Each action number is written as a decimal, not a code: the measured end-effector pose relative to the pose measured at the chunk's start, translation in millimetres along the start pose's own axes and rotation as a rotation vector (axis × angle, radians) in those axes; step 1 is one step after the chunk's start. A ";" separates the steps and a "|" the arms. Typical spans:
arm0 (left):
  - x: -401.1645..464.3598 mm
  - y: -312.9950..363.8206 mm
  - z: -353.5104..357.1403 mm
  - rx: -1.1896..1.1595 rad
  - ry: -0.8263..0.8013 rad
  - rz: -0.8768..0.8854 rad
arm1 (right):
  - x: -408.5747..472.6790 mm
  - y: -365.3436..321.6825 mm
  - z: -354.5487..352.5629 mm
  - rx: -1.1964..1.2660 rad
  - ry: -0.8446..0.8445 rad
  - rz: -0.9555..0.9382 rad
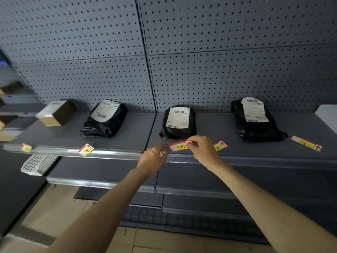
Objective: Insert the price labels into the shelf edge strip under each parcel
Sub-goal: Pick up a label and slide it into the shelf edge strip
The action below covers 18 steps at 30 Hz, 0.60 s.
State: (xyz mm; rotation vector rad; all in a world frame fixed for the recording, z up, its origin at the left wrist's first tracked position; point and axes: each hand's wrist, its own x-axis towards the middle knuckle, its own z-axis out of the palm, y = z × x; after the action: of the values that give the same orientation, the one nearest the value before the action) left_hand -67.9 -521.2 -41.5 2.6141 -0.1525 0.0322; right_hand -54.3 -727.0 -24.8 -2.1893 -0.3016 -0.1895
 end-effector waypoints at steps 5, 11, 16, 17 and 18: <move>-10.3 -3.8 14.1 0.163 0.095 0.177 | -5.3 3.9 8.5 -0.055 0.000 0.013; -14.4 -4.5 23.9 0.337 0.096 0.228 | -5.6 7.3 15.8 -0.069 0.039 0.016; -12.8 -4.0 22.0 0.315 0.119 0.240 | -3.1 6.6 25.9 -0.090 0.012 0.005; -13.1 -3.7 21.6 0.300 0.125 0.237 | -2.0 6.2 28.4 -0.098 0.004 0.000; -13.6 -4.2 21.3 0.286 0.129 0.237 | -0.9 5.7 30.8 -0.106 -0.002 -0.001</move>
State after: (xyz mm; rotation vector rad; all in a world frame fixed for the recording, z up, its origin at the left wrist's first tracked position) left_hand -81.0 -526.9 -62.7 2.8512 -0.4404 0.3278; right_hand -52.7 -705.6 -47.6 -2.2944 -0.2999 -0.2076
